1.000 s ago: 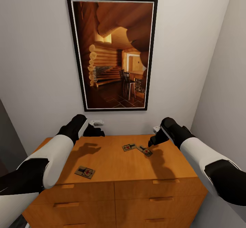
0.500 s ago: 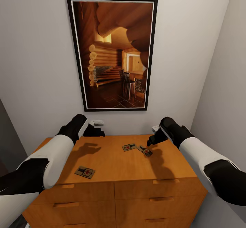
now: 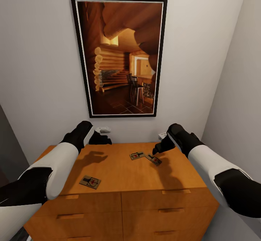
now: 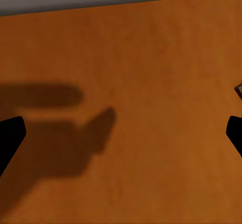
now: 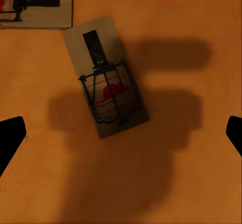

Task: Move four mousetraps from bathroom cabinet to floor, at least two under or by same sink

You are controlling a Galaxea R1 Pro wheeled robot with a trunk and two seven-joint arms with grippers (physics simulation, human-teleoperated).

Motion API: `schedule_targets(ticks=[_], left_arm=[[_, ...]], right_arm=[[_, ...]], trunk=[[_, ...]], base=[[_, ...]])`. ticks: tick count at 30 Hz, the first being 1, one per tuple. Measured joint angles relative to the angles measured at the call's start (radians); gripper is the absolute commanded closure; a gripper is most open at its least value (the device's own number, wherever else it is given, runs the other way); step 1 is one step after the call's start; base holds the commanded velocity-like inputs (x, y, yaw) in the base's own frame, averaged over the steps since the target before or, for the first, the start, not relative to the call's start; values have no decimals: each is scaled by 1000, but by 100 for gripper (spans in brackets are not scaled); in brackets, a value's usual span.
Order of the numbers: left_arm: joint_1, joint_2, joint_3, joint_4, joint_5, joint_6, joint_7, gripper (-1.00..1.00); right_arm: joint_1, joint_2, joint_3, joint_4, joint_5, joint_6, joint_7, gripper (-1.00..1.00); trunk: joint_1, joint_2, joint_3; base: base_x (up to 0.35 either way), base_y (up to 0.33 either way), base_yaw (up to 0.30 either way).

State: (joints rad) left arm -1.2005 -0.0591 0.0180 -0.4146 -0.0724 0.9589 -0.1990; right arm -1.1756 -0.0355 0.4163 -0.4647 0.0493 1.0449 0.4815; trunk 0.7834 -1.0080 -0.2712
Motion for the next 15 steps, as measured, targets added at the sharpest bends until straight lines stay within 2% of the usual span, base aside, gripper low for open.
schedule_targets(ticks=[5,15], left_arm=[[0,1,0,0,-1,0,0,-100],[0,0,0,0,-2,1,0,-100]], right_arm=[[0,7,0,0,-24,0,27,-100],[0,8,1,1,-34,0,50,-100]], trunk=[[0,0,0],[0,0,0]], base=[[0,0,0],[0,0,0]])
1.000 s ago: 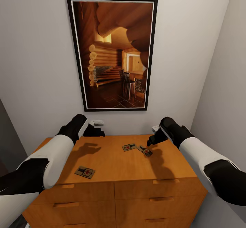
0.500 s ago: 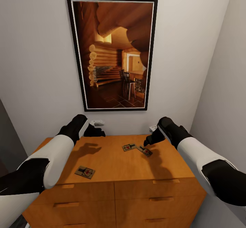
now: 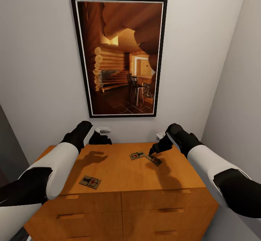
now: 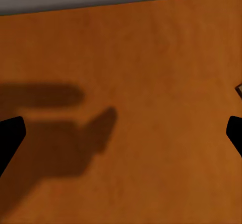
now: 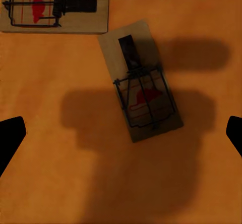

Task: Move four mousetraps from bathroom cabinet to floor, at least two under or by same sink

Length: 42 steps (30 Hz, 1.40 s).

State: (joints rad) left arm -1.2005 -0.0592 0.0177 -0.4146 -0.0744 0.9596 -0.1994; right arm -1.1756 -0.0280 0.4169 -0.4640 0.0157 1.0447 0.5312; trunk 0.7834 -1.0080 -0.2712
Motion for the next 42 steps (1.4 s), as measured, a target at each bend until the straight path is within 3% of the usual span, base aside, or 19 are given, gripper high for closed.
schedule_targets(ticks=[16,26,42], left_arm=[[0,-6,-1,0,1,0,1,-100],[0,-29,-1,1,-1,5,2,-100],[0,-32,-2,13,-1,0,3,-100]], right_arm=[[0,-6,0,1,2,0,3,-100],[0,-6,0,1,3,0,-5,-100],[0,-10,0,1,4,0,-9,-100]], trunk=[[0,0,0],[0,0,0],[0,0,0]], base=[[0,0,0],[0,0,0],[44,0,0]])
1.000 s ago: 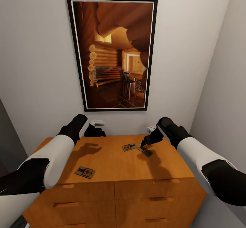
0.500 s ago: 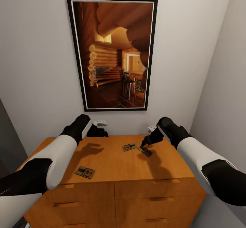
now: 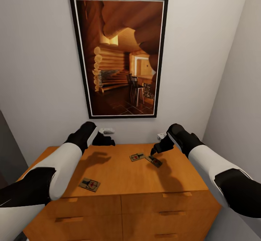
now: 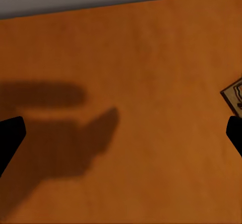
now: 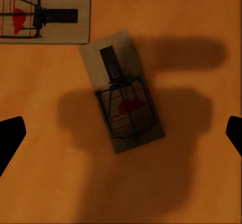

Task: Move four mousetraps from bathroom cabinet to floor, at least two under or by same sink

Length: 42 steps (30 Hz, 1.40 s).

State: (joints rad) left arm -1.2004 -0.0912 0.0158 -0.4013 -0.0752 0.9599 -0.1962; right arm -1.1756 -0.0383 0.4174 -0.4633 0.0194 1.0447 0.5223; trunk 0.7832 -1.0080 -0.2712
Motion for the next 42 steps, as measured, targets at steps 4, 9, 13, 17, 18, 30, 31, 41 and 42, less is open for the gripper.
schedule_targets(ticks=[4,9,13,17,18,30,31,41,42], left_arm=[[0,0,0,12,-2,-1,0,-100],[0,1,0,18,-3,-2,0,-100],[0,1,0,19,-3,-2,1,-100],[0,1,-1,21,-3,-2,1,-100],[0,0,-1,21,-3,-2,1,-100],[0,-2,0,20,0,-2,0,-100],[0,-2,0,19,0,-2,0,-100],[0,-2,0,19,1,-2,0,-100],[0,-3,1,19,1,-2,0,-100]], right_arm=[[0,-1,0,0,0,0,0,-100],[0,-1,0,0,0,0,0,-100],[0,-1,0,0,0,0,1,-100],[0,3,1,0,1,0,1,-100],[0,3,1,1,1,0,1,-100],[0,8,8,13,3,0,9,-100],[0,7,8,14,3,0,10,-100],[0,-1,13,15,2,0,30,-100],[0,-2,13,15,2,0,33,-100]], trunk=[[0,0,0],[0,0,0],[0,0,0],[0,0,0],[0,0,0],[0,0,0],[0,0,0],[0,0,0],[0,0,0]], base=[[35,0,0],[13,0,0],[6,0,0],[2,0,0],[1,0,0],[0,0,0],[0,0,0],[0,0,0],[0,0,0]])
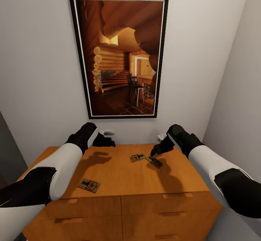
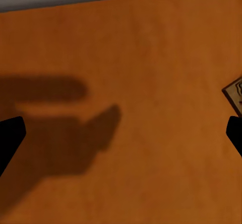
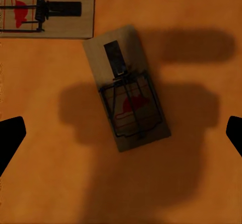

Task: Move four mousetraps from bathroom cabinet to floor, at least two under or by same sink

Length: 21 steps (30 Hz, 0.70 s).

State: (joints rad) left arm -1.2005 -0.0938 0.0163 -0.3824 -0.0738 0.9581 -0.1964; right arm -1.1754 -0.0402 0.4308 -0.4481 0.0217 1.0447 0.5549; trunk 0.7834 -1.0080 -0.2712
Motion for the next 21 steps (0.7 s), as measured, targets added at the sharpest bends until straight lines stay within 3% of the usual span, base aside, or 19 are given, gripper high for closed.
schedule_targets(ticks=[14,21], left_arm=[[0,0,0,2,-3,0,2,-100],[0,1,0,2,-3,0,1,-100]], right_arm=[[0,-2,1,0,4,0,13,-100],[0,-1,-1,0,5,0,13,-100]], trunk=[[0,0,0],[0,0,0]], base=[[0,0,0],[35,-133,0]])
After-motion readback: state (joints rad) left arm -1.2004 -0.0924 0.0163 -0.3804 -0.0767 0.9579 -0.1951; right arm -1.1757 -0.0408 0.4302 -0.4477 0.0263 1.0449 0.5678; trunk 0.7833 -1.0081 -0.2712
